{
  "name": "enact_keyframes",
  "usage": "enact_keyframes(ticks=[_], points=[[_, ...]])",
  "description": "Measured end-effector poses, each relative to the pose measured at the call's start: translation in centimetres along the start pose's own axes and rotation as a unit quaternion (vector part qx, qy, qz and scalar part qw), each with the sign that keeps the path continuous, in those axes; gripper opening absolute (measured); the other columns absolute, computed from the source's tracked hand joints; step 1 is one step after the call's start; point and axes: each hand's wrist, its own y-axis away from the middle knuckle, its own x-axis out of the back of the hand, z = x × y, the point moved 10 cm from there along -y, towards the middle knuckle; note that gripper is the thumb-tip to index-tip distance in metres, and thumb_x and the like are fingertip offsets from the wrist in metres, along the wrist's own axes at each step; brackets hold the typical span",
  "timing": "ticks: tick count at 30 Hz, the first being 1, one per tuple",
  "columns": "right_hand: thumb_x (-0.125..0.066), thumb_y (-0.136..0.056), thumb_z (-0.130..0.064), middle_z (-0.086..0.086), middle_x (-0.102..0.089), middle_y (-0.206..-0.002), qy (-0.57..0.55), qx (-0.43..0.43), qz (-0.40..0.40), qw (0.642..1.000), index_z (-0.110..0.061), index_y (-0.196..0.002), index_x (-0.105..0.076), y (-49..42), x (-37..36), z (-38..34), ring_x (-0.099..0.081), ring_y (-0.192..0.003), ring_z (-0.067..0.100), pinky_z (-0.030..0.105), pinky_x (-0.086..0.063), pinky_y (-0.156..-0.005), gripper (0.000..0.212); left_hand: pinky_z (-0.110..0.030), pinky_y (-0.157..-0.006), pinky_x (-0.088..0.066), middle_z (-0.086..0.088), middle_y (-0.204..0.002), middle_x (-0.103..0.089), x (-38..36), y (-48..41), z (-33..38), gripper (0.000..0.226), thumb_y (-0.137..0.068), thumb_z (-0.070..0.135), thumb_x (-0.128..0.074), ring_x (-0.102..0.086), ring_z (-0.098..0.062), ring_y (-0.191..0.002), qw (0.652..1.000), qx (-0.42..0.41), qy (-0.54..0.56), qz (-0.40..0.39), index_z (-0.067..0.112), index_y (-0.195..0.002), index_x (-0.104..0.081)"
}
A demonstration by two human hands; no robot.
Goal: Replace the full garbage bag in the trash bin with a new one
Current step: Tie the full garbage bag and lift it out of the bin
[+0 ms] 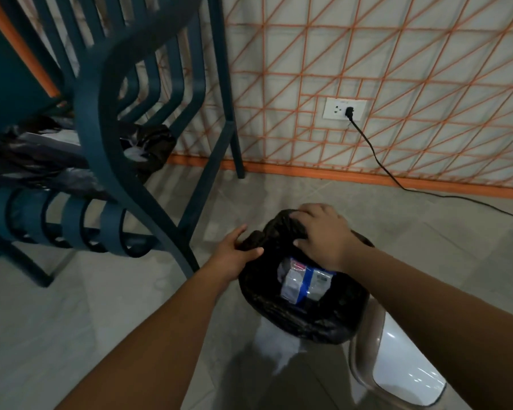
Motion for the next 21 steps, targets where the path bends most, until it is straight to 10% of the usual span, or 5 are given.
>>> enact_keyframes(ticks=[4, 8, 14, 21], points=[[-0.047, -0.095, -0.027, 0.003, -0.042, -0.148, -0.03, 0.07, -0.078, 0.994, -0.022, -0.141, -0.039, -1.9, -3.2, -3.5, -0.032, -0.137, 0.028, 0.048, -0.029, -0.112, 0.047, -0.039, -0.093, -0.05, -0.011, -0.139, -0.048, -1.9, 0.4, -1.1, 0.083, -0.077, 0.018, -0.077, -0.057, -0.024, -0.113, 1.0, 0.013, -0.008, -0.01, 0.025, -0.145, -0.031], [-0.038, -0.096, -0.013, 0.008, -0.058, -0.133, -0.029, 0.096, -0.131, 0.986, -0.018, -0.128, -0.056, -2.7, -5.0, -4.7, -0.051, -0.122, 0.03, 0.04, -0.041, -0.103, 0.037, -0.028, -0.077, -0.055, -0.006, -0.118, -0.066, -2.9, 0.9, -2.6, 0.04, -0.089, 0.034, -0.06, -0.066, -0.017, -0.099, 0.991, 0.099, 0.071, -0.059, 0.012, -0.123, -0.06], [-0.032, -0.096, -0.007, 0.005, -0.065, -0.119, 0.067, 0.11, -0.164, 0.978, -0.013, -0.112, -0.064, -3.3, -6.7, -6.7, -0.055, -0.108, 0.025, 0.034, -0.03, -0.1, 0.037, -0.031, -0.079, -0.054, -0.012, -0.108, -0.069, -0.7, 1.3, -4.3, 0.019, -0.089, 0.01, -0.059, -0.064, -0.024, -0.101, 0.986, 0.151, 0.065, -0.024, 0.004, -0.105, -0.067], [-0.03, -0.088, -0.008, 0.007, -0.05, -0.14, -0.008, 0.029, -0.249, 0.968, -0.036, -0.129, -0.053, -3.1, -7.6, -6.0, -0.034, -0.126, 0.036, 0.047, -0.033, -0.107, 0.054, -0.019, -0.047, -0.047, -0.007, -0.092, -0.064, -0.4, 1.4, -2.5, 0.034, -0.082, -0.014, -0.048, -0.059, -0.015, -0.073, 0.996, 0.064, 0.05, 0.026, 0.016, -0.093, -0.061]])
